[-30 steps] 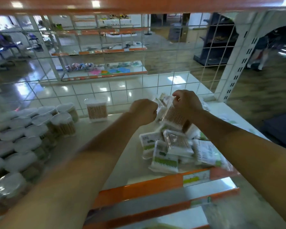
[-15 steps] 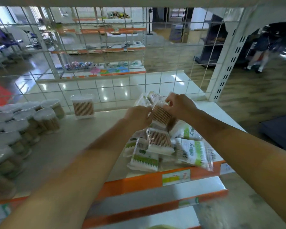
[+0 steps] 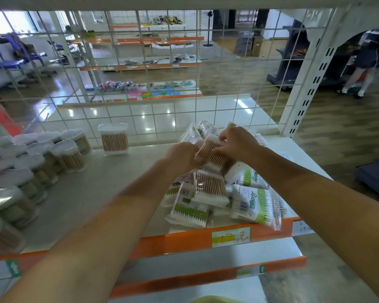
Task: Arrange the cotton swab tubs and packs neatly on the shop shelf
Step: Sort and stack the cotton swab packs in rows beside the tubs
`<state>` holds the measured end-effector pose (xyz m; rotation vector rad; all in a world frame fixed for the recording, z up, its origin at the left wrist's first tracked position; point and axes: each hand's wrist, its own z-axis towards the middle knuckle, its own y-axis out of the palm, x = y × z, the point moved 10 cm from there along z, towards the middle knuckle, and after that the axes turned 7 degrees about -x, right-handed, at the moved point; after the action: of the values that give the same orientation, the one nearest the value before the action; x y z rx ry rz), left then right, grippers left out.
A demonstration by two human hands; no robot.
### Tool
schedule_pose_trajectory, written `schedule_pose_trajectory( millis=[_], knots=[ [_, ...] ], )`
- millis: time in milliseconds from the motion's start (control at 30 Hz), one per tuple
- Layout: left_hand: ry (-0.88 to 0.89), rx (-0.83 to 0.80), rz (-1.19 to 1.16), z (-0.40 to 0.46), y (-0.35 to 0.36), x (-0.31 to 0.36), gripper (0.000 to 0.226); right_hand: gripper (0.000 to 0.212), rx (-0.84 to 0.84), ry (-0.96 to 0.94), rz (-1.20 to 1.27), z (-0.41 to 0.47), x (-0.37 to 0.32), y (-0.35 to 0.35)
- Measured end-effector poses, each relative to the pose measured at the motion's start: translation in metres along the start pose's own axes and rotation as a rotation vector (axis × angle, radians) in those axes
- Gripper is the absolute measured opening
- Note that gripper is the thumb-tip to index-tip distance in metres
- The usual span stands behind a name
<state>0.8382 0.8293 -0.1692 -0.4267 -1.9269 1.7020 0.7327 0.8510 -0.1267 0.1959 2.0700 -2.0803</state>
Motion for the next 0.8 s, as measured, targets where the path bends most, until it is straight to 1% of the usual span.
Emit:
schedule_pose_trajectory(
  millis=[167,267,367,467,533,600,667,733,800],
  knots=[
    [-0.032,-0.001,-0.196,-0.001,-0.001,-0.008,0.038,0.038,0.080,-0.014,0.153,0.003,0.005,-0.007],
    [-0.054,-0.016,-0.184,-0.001,-0.003,-0.015,0.038,0.036,0.132,0.005,0.228,0.003,0.012,-0.015],
    [-0.056,0.023,-0.191,-0.001,-0.013,-0.017,0.035,0.036,0.190,0.026,0.286,0.002,0.017,-0.023],
    [-0.100,0.072,-0.304,0.002,-0.024,-0.020,0.041,0.041,0.252,-0.004,0.338,-0.002,0.013,-0.032],
    [-0.138,0.099,-0.420,0.006,-0.026,-0.023,0.045,0.047,0.276,-0.038,0.365,-0.005,0.008,-0.036],
    [-0.198,0.082,-0.587,0.007,-0.023,-0.026,0.046,0.052,0.280,-0.067,0.354,-0.005,0.003,-0.038],
    [-0.255,0.032,-0.667,0.007,-0.018,-0.026,0.048,0.052,0.271,-0.094,0.307,-0.004,-0.002,-0.037],
    [-0.294,-0.026,-0.701,0.005,-0.013,-0.024,0.052,0.049,0.280,-0.130,0.268,-0.005,-0.005,-0.038],
    [-0.339,-0.069,-0.845,0.002,-0.006,-0.022,0.059,0.043,0.297,-0.186,0.234,-0.009,-0.010,-0.039]
  ],
)
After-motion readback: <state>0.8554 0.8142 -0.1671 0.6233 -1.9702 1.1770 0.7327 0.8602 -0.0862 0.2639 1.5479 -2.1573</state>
